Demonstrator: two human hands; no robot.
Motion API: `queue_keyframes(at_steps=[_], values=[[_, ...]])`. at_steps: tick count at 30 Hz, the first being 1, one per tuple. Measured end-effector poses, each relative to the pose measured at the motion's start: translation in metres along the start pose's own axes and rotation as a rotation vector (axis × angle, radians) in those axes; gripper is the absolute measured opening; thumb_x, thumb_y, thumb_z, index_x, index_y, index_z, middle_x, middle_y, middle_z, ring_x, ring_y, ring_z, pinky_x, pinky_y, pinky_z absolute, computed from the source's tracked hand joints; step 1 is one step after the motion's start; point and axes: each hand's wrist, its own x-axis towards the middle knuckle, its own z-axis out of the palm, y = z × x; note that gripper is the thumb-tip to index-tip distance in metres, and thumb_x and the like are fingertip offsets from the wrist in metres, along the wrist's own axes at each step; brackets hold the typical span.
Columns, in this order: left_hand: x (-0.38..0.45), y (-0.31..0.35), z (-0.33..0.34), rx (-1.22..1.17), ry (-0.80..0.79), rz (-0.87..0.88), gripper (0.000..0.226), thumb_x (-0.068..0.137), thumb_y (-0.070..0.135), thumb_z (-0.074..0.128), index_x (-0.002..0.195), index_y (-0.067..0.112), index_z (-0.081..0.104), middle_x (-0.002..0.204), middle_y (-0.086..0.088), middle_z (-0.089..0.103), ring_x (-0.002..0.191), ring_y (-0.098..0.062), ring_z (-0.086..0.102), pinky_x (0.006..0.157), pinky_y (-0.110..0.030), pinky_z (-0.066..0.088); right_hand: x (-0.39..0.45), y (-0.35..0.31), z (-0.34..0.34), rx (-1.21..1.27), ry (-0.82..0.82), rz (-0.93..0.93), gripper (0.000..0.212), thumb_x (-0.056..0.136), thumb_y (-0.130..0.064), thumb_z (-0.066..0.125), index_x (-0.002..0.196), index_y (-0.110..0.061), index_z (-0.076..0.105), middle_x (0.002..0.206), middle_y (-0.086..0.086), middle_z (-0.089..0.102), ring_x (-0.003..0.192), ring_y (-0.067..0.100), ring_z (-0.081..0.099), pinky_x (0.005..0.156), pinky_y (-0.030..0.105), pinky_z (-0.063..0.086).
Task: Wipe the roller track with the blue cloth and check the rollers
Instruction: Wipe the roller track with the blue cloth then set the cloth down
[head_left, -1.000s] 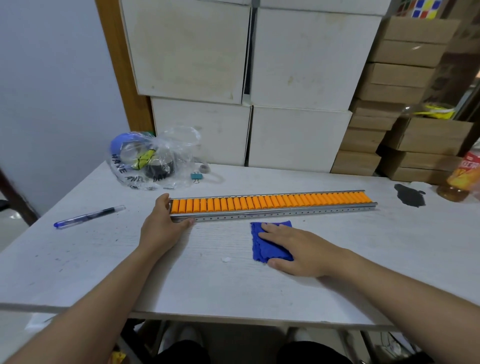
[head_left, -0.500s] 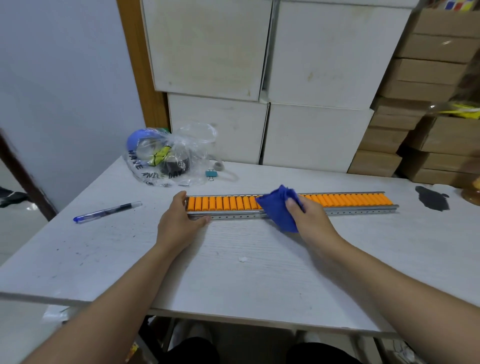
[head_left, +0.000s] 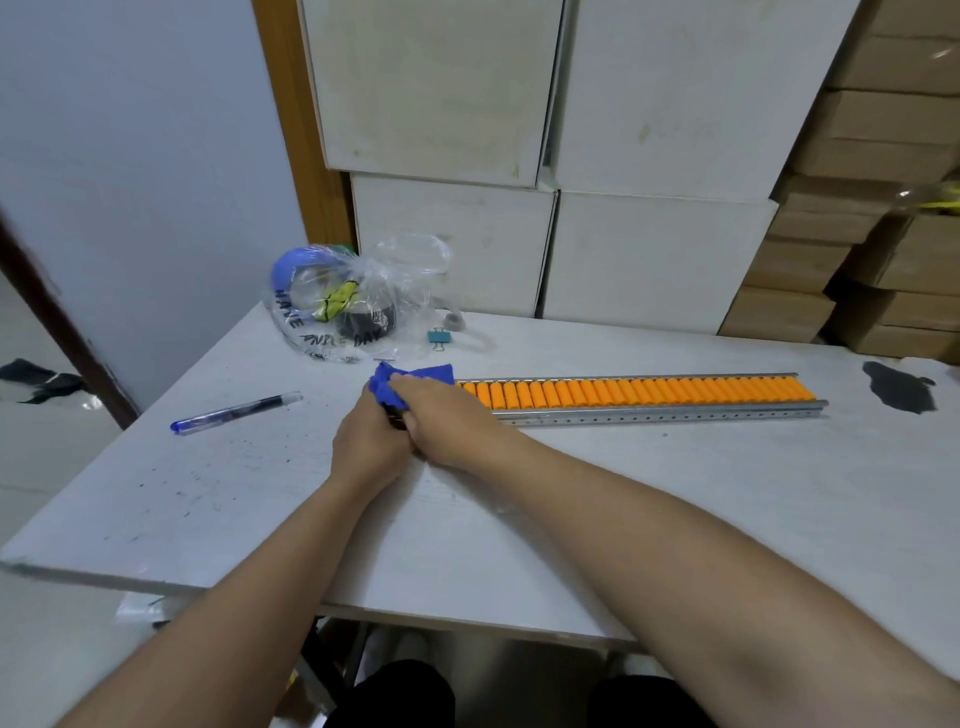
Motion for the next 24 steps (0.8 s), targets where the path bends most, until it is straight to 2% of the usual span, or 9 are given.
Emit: queue_keyframes(at_steps=[2, 4, 7, 9, 15, 20, 24], values=[[-0.001, 0.002, -0.001, -0.026, -0.005, -0.004, 0.025, 0.077, 0.022, 0.059, 0.096, 0.032, 0.047, 0.090, 0.012, 0.058, 0.085, -0.019, 0.058, 0.061, -0.028, 0.033, -0.003, 0.002, 0.000, -0.018, -0.025, 0.019, 0.032, 0.092, -0.008, 0.041, 0.122, -0.008, 0.052, 0.122, 0.013, 0.059, 0.111, 0.032, 0.053, 0.085, 0.047, 0.047], [-0.001, 0.003, -0.002, -0.062, -0.010, -0.025, 0.039, 0.072, 0.024, 0.065, 0.107, 0.031, 0.048, 0.093, 0.014, 0.060, 0.088, -0.018, 0.058, 0.063, -0.027, 0.035, -0.008, 0.007, -0.005, -0.043, -0.041, 0.053, 0.038, 0.093, -0.008, 0.041, 0.131, -0.008, 0.048, 0.134, 0.014, 0.053, 0.122, 0.032, 0.047, 0.095, 0.049, 0.044], [-0.001, 0.002, -0.002, -0.055, -0.005, -0.033, 0.066, 0.068, 0.037, 0.076, 0.126, 0.026, 0.045, 0.106, 0.015, 0.057, 0.099, -0.013, 0.055, 0.074, -0.029, 0.036, -0.022, 0.024, -0.016, -0.050, -0.037, 0.100, 0.042, 0.095, -0.010, 0.039, 0.137, -0.011, 0.042, 0.140, 0.012, 0.049, 0.128, 0.032, 0.043, 0.100, 0.047, 0.040], [-0.001, -0.001, -0.001, -0.040, 0.002, -0.030, 0.074, 0.070, 0.038, 0.079, 0.133, 0.024, 0.041, 0.117, 0.009, 0.057, 0.109, -0.016, 0.055, 0.082, -0.031, 0.036, -0.034, 0.041, -0.024, -0.053, -0.022, 0.135, 0.041, 0.096, -0.011, 0.038, 0.137, -0.011, 0.042, 0.140, 0.011, 0.049, 0.128, 0.031, 0.043, 0.100, 0.046, 0.040], [-0.003, 0.003, -0.002, -0.071, 0.002, 0.006, 0.067, 0.073, 0.033, 0.078, 0.130, 0.023, 0.044, 0.106, 0.016, 0.051, 0.099, -0.008, 0.048, 0.082, -0.032, 0.035, -0.073, 0.104, -0.047, -0.111, 0.048, 0.270, 0.045, 0.099, -0.016, 0.038, 0.143, -0.016, 0.036, 0.147, 0.006, 0.044, 0.133, 0.026, 0.041, 0.101, 0.038, 0.037], [-0.003, 0.003, -0.002, -0.079, 0.011, 0.004, 0.069, 0.072, 0.033, 0.079, 0.131, 0.024, 0.044, 0.108, 0.016, 0.051, 0.099, -0.008, 0.047, 0.084, -0.033, 0.036, -0.110, 0.155, -0.071, -0.157, 0.109, 0.410, 0.040, 0.099, -0.017, 0.039, 0.139, -0.012, 0.041, 0.138, 0.013, 0.052, 0.126, 0.032, 0.047, 0.098, 0.043, 0.040], [-0.002, 0.001, -0.001, -0.075, 0.011, 0.011, 0.068, 0.072, 0.033, 0.079, 0.131, 0.024, 0.044, 0.108, 0.014, 0.053, 0.099, -0.011, 0.049, 0.087, -0.036, 0.038, -0.138, 0.199, -0.095, -0.167, 0.173, 0.596, 0.038, 0.101, -0.019, 0.036, 0.138, -0.011, 0.041, 0.131, 0.018, 0.055, 0.122, 0.036, 0.048, 0.093, 0.042, 0.042]])
